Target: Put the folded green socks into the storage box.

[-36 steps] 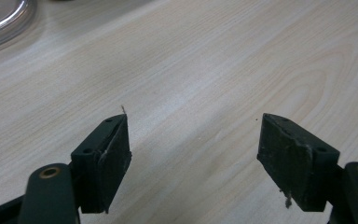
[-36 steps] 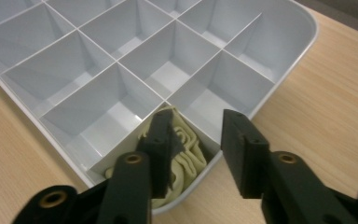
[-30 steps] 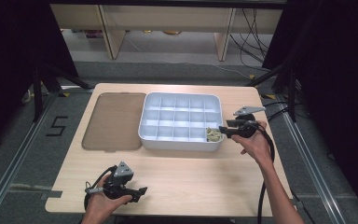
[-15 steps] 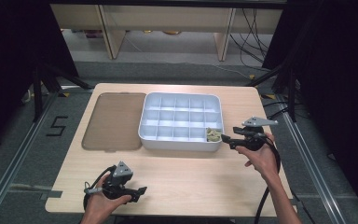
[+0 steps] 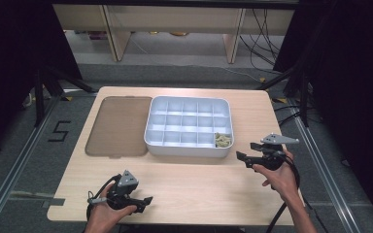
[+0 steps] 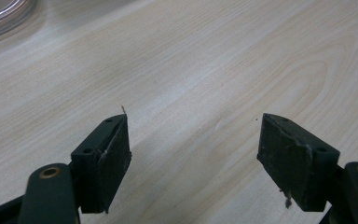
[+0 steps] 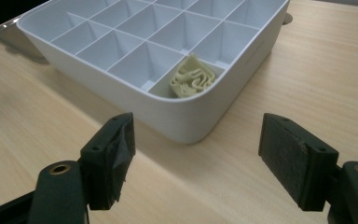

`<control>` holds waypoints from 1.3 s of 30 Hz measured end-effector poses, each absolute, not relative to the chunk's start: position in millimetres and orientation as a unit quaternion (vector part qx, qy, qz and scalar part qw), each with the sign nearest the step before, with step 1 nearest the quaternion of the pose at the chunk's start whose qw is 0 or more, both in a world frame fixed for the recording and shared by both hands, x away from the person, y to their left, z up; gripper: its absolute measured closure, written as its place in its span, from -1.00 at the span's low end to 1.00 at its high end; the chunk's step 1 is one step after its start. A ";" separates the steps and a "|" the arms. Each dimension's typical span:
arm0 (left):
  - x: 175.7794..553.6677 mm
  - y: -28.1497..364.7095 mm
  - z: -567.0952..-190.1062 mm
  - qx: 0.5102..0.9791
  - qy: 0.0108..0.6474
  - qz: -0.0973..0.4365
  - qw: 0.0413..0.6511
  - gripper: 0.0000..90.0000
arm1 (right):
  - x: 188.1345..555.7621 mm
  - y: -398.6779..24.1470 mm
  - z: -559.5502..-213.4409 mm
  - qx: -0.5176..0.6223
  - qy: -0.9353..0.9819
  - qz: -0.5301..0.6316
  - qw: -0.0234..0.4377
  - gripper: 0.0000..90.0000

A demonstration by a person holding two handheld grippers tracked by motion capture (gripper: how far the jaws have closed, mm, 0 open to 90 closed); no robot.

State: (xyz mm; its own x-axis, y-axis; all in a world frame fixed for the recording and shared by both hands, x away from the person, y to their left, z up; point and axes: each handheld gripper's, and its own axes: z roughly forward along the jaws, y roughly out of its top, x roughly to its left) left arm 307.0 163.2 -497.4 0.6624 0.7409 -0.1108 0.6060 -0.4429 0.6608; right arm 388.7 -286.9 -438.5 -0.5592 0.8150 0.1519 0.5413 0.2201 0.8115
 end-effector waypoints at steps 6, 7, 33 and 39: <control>306.9 163.0 -497.4 0.843 0.400 0.096 0.345 -0.46 | 378.2 -293.4 -446.7 0.442 0.767 0.439 0.152 -0.39; 306.6 163.0 -497.6 0.843 0.400 0.097 0.345 -0.46 | 375.6 -293.5 -447.6 0.445 0.766 0.440 0.145 -0.39; 287.4 158.6 -504.9 0.849 0.392 0.088 0.343 -0.53 | 318.5 -273.9 -482.5 0.409 0.799 0.427 0.113 -0.63; 280.4 156.1 -507.6 0.854 0.385 0.089 0.339 -0.54 | 311.3 -276.1 -490.5 0.399 0.814 0.412 0.094 -0.63</control>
